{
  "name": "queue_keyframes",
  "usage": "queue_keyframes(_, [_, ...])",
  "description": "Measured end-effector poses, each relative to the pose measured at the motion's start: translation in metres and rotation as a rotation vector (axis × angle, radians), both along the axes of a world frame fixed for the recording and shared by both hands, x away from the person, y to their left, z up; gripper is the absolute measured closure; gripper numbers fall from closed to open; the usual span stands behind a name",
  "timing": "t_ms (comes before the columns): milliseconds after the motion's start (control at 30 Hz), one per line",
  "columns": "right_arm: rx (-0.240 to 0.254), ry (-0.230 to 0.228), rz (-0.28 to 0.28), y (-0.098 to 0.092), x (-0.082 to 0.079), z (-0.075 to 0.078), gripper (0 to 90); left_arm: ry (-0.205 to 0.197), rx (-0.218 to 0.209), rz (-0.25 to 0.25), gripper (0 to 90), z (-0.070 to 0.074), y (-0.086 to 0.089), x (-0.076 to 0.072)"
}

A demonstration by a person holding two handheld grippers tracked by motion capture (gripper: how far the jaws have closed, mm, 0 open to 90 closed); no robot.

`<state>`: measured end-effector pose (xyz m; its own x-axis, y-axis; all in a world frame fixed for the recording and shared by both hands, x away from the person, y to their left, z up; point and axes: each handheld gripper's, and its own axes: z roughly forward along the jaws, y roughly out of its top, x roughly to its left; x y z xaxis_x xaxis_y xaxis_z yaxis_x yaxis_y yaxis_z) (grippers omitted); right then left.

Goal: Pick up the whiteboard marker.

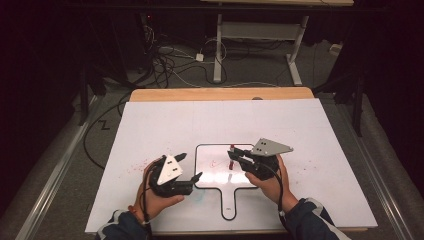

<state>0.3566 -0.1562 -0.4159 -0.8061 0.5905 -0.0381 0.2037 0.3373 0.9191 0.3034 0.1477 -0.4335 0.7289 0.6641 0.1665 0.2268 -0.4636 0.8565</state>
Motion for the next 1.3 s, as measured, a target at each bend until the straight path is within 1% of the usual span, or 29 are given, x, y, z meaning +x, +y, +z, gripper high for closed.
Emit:
queue_keyframes(67, [-0.002,0.0,-0.006,-0.001,0.003,0.0,81.6,0.005,0.016,0.022,22.0,-0.004,0.015,-0.003])
queue_keyframes(100, [0.0,0.002,-0.006,-0.001,0.004,-0.001,81.6,-0.004,0.033,0.038,21.1,-0.007,0.024,-0.005])
queue_keyframes(133, [-0.001,0.005,-0.008,-0.001,0.005,-0.001,81.6,-0.001,0.032,0.044,21.0,-0.008,0.029,-0.006])
queue_keyframes(167, [-0.004,0.009,-0.006,-0.001,0.006,-0.001,81.6,0.01,0.032,0.053,21.0,-0.01,0.035,-0.008])
queue_keyframes(200, [-0.007,0.009,-0.004,0.0,0.007,-0.002,81.6,0.01,0.04,0.066,21.0,-0.013,0.041,-0.01])
queue_keyframes(233, [-0.013,0.005,0.001,0.0,0.008,-0.002,81.6,0.0,0.052,0.079,21.0,-0.014,0.046,-0.011])
queue_keyframes(267, [-0.016,0.006,0.006,0.001,0.008,-0.002,81.6,0.017,0.049,0.088,21.0,-0.016,0.05,-0.014])
queue_keyframes(300, [-0.017,0.005,0.01,0.001,0.009,-0.003,81.6,0.01,0.057,0.091,21.0,-0.018,0.055,-0.015])
queue_keyframes(367, [-0.019,0.005,0.02,0.003,0.012,-0.003,81.5,0.014,0.066,0.103,21.0,-0.021,0.061,-0.018])
queue_keyframes(433, [-0.013,0.014,0.026,0.004,0.015,-0.004,81.5,0.024,0.086,0.116,21.0,-0.025,0.063,-0.021])
queue_keyframes(500, [-0.009,0.017,0.038,0.005,0.018,-0.005,81.5,0.051,0.068,0.129,21.0,-0.027,0.065,-0.022])
queue_keyframes(533, [-0.013,0.013,0.052,0.007,0.021,-0.005,81.5,0.054,0.065,0.133,21.0,-0.027,0.065,-0.022])
queue_keyframes(567, [-0.013,0.013,0.052,0.007,0.021,-0.005,81.5,0.054,0.071,0.133,21.0,-0.028,0.065,-0.022])
queue_keyframes(700, [-0.021,0.003,0.091,0.013,0.025,-0.005,81.5,0.061,0.068,0.136,21.0,-0.03,0.066,-0.024])
queue_keyframes(833, [-0.03,0.003,0.117,0.02,0.027,-0.007,81.5,0.064,0.076,0.134,21.0,-0.03,0.067,-0.027])
queue_keyframes(900, [-0.033,0.001,0.122,0.022,0.028,-0.008,81.6,0.063,0.075,0.14,21.0,-0.031,0.067,-0.029])
queue_keyframes(1033, [-0.025,0.0,0.142,0.027,0.032,-0.008,81.5,0.072,0.086,0.143,21.0,-0.032,0.069,-0.031])
queue_keyframes(1067, [-0.024,0.002,0.143,0.029,0.033,-0.008,81.6,0.073,0.083,0.144,21.0,-0.033,0.07,-0.031])
queue_keyframes(1200, [-0.033,0.006,0.161,0.036,0.036,-0.009,81.5,0.08,0.093,0.142,21.0,-0.034,0.071,-0.034])
queue_keyframes(1300, [-0.033,0.007,0.175,0.04,0.036,-0.009,81.5,0.083,0.091,0.143,21.0,-0.035,0.072,-0.036])
